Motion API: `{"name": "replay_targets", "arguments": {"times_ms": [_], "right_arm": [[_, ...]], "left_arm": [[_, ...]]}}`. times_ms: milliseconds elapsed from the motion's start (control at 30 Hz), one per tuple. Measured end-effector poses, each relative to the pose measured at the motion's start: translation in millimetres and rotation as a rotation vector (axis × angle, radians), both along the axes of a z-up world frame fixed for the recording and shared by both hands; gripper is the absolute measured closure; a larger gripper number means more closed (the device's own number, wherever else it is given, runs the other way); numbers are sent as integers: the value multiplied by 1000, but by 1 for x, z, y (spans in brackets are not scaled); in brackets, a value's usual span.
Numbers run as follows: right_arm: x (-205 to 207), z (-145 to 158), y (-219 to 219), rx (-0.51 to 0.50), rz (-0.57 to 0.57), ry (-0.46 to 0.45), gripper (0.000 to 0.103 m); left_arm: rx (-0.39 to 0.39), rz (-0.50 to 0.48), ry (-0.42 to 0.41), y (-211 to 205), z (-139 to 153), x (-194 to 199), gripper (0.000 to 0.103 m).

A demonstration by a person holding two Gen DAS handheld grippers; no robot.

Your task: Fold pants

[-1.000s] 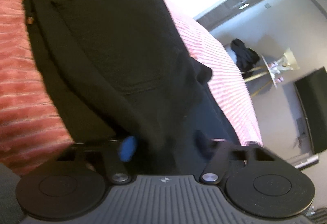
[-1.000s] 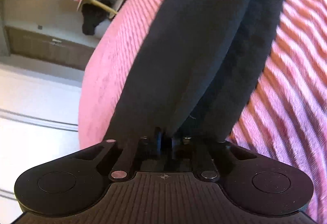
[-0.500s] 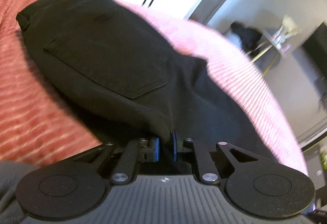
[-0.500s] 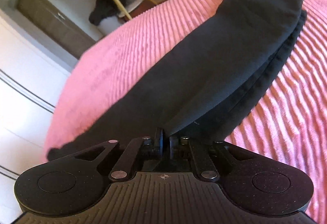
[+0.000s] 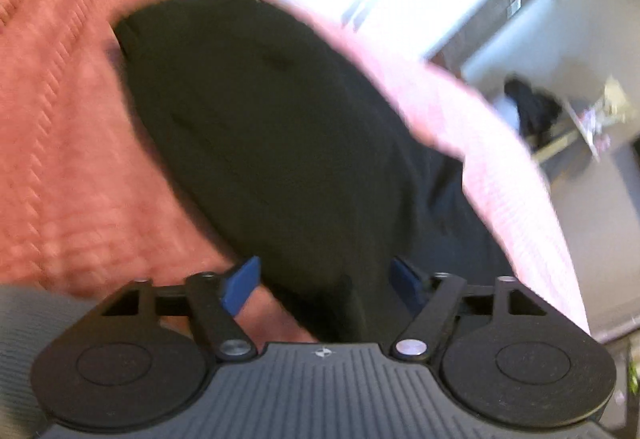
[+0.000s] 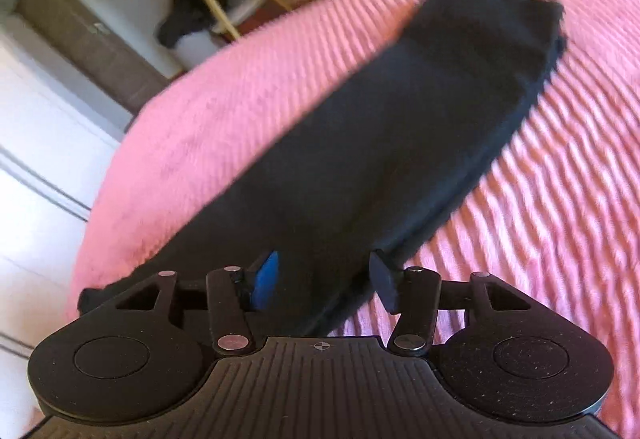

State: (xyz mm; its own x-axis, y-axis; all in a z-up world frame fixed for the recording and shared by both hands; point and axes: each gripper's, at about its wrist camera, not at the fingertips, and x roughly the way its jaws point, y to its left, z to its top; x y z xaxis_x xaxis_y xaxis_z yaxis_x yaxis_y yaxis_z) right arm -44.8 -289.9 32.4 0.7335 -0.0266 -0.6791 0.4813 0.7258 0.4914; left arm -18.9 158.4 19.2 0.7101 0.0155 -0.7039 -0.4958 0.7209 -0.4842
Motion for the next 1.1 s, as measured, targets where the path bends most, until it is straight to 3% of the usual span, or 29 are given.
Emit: {"name": "replay_targets", "arguments": {"times_ms": [67,167,233,300,433,500,567,667,767,867,1000,1100], "right_arm": [[3,11,15,-97,16,-39,48],[22,18,43,-231,58,-110,58],[48,12,63,-251,127,-109,64],[83,3,88,-233,210,-77,78],[132,-17,133,-269,340,-66,82],[145,-34,149,-327,391,-72,82],[147,-57,158,-387,420,-19,82],[141,-70,171,-543,468,-54,83],[144,-78,172,-616,484,-87,83],[149,-80,171,-627,478,-108,82],[149,-82,173,-648,483,-118,80],[149,-80,169,-625,486,-118,80]], "left_arm": [[72,31,-45,2,12,-2,22],[196,-8,-77,-4,22,9,20],[240,-79,-108,-16,27,21,19],[276,-168,-139,-31,28,40,17],[378,-313,-166,-66,16,90,17],[427,-364,-138,-83,4,122,17],[500,-409,-115,-97,-9,144,17],[631,-441,-39,-116,-31,175,18],[651,-447,24,-115,-49,219,4],[638,-406,-10,-107,-55,228,4],[723,-409,11,-116,-59,240,4],[686,-386,7,-119,-51,227,4]]}}
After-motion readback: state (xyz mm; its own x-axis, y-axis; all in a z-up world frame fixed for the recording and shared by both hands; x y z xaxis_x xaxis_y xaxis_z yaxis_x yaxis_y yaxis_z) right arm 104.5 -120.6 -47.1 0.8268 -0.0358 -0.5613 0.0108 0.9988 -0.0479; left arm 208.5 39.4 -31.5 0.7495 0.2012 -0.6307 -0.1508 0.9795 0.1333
